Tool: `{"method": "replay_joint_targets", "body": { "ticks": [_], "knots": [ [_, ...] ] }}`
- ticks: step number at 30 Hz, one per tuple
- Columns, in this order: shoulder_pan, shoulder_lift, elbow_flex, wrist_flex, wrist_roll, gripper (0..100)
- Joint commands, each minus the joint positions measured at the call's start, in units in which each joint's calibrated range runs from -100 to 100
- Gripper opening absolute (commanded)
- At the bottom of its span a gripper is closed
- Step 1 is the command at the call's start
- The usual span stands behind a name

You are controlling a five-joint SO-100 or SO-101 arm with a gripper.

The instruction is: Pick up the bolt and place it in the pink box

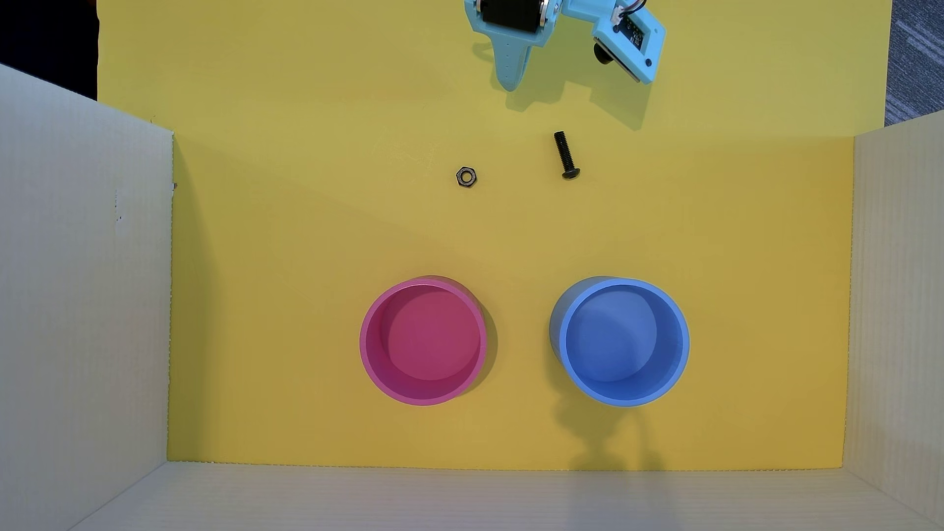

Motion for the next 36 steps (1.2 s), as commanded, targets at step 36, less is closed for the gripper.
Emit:
{"method": "replay_joint_targets", "body": {
  "ticks": [36],
  "knots": [
    [0.7, 19.3, -19.5, -3.0, 5.1, 1]
  ]
}}
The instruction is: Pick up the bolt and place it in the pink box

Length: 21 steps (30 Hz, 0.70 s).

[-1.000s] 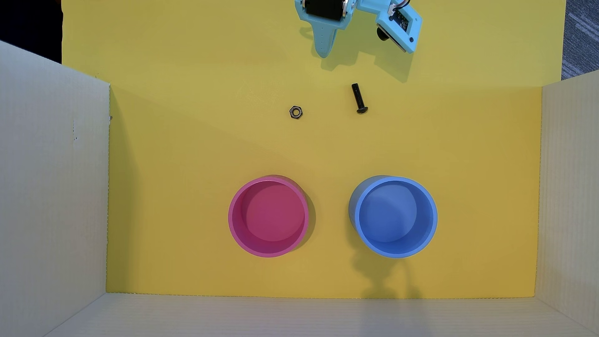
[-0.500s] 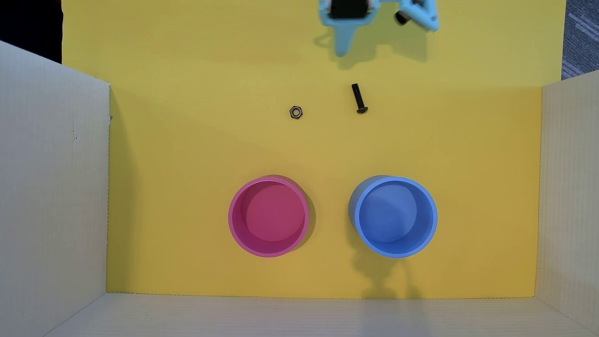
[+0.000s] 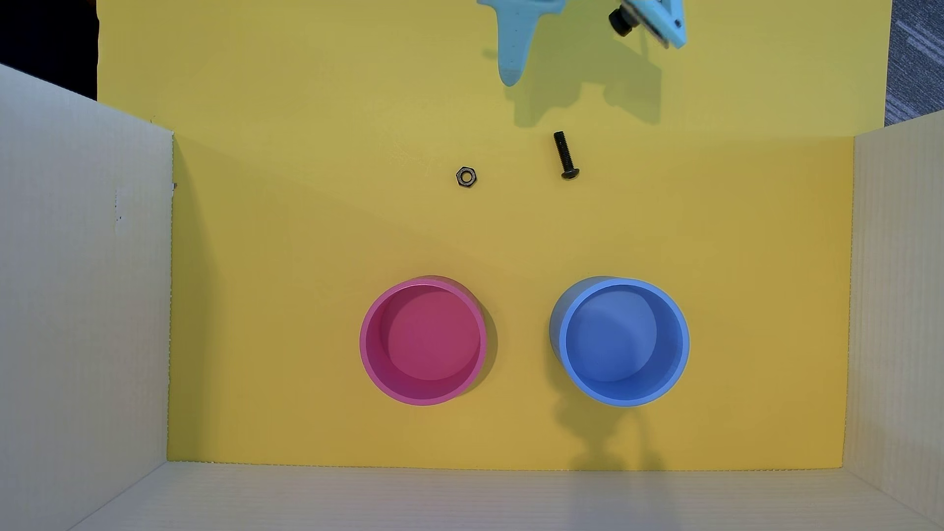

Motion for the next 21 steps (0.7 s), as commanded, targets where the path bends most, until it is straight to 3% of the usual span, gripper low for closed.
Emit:
{"method": "replay_joint_targets", "body": {
  "ticks": [1, 13, 21],
  "knots": [
    [0.0, 10.1, -3.8, -2.5, -0.2, 1],
    [-0.2, 43.2, -27.1, -3.6, 0.4, 2],
    [-2.8, 57.1, -32.1, -5.6, 7.1, 21]
  ]
}}
